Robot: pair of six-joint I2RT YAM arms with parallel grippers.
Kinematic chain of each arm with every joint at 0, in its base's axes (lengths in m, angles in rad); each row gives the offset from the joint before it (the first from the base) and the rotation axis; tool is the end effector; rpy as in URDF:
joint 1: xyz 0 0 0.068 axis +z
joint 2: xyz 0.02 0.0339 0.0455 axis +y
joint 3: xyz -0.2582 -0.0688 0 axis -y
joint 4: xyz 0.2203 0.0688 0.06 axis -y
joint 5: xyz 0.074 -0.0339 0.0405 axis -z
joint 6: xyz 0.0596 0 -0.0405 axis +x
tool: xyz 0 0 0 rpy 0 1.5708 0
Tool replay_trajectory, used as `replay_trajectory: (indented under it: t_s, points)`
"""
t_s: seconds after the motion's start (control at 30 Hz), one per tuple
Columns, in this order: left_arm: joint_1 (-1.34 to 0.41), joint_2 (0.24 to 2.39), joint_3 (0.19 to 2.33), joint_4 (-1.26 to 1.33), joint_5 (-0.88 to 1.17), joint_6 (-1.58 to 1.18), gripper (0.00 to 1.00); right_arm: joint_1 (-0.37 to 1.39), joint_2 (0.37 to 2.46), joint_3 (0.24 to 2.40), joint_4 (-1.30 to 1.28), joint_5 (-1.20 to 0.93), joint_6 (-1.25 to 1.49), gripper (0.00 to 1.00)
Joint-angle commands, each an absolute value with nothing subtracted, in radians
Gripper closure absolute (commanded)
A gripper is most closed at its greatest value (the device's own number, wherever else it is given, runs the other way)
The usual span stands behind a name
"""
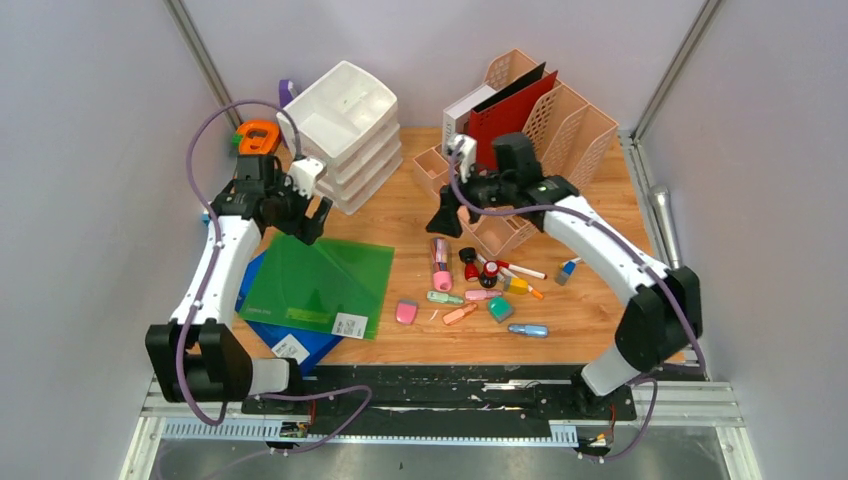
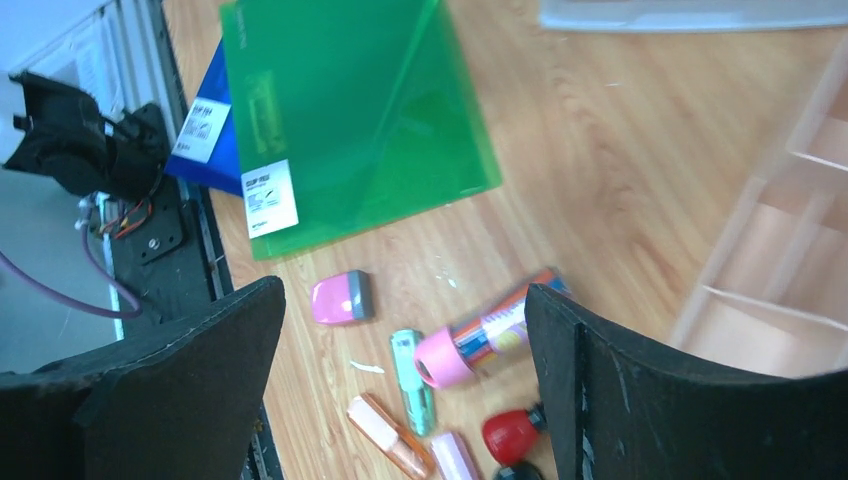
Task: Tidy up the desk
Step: Place the folder in the storage box, then pick up the folder from the center of the board.
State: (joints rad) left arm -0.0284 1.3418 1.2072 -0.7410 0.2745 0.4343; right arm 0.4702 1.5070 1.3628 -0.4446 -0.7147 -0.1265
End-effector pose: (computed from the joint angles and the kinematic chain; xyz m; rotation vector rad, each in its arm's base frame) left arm 0.2713 -0.0239 0.2940 0.6686 2.3134 -0.1497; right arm 0.2757 0.1839 0.3328 -1.0215 1.8904 0.9679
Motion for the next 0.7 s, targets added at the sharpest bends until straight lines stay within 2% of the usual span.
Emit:
replay_trajectory:
  t_s: [0.0,0.2,0.37,0.5,0.67]
  points:
    - [0.041,1.232,1.149,-0.866,0.260,0.534,0.00,0.601,1.642,1.437,-0.463,-0.684,-0.173,0.08]
    - [0.052,1.024,0.961,-1.018,0.269,0.838,0.00,0.737,1.854,1.521,-0.487,-0.731,-0.123,0.08]
    - [0.052,0.859,0.896,-1.095,0.258,0.966,0.00,0.858,1.918,1.527,-0.530,-0.633,-0.267,0.05]
    - [0.052,0.899,0.846,-1.016,0.165,0.874,0.00,0.960,1.897,1.480,-0.524,-0.511,-0.367,0.03]
    - [0.061,1.069,0.830,-0.910,0.138,0.752,0.00,1.074,1.895,1.458,-0.507,-0.366,-0.435,0.03]
